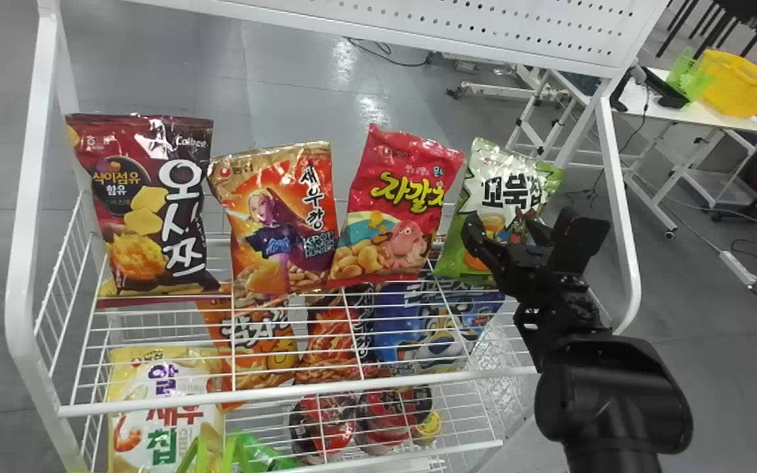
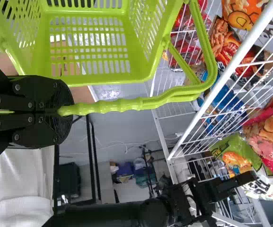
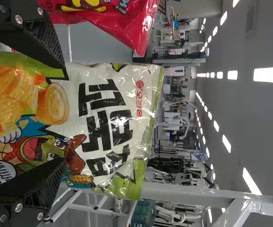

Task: Hold basket handle with left hand then pick Gkobukchip with right hand and place into basket

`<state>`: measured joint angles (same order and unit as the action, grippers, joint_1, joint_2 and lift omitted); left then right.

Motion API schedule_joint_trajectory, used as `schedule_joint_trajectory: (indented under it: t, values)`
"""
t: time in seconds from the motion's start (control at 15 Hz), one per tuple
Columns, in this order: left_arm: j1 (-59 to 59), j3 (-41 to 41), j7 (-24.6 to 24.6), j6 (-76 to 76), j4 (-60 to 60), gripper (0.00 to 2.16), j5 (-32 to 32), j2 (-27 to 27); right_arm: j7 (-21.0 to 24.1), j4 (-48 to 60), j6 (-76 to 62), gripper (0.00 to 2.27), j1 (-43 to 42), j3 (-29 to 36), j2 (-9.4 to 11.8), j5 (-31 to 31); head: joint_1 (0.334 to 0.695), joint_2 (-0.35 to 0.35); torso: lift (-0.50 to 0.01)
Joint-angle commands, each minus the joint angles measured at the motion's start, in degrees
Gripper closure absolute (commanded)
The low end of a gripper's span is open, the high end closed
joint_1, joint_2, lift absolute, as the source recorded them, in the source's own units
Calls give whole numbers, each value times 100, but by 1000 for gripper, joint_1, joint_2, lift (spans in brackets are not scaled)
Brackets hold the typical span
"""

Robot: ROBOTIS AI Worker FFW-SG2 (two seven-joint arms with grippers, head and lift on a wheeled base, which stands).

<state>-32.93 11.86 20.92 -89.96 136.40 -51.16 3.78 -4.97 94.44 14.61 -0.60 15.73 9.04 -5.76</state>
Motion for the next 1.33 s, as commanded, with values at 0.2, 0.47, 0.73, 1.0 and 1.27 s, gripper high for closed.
schedule_joint_trajectory:
  t: [0.2,0.47,0.73,1.0,1.27]
  values:
    - [15,0,17,-7,-8,1723,-8,0,-4,-83,346,211,-186,0,54,92,695,-350,-32]
    - [15,0,26,-7,-61,1723,-8,-9,-127,-119,768,981,-256,53,124,66,695,-350,-32]
    - [6,0,35,-7,-78,1723,-25,-9,-39,268,855,1659,8,88,89,-66,695,-350,-32]
    - [6,-88,17,-7,-78,1723,-17,-35,163,1112,978,1659,544,150,-25,-180,695,-350,-32]
    - [-3,-141,17,-7,-52,1723,-17,-44,567,1885,1629,1659,922,185,-25,-294,695,-350,-32]
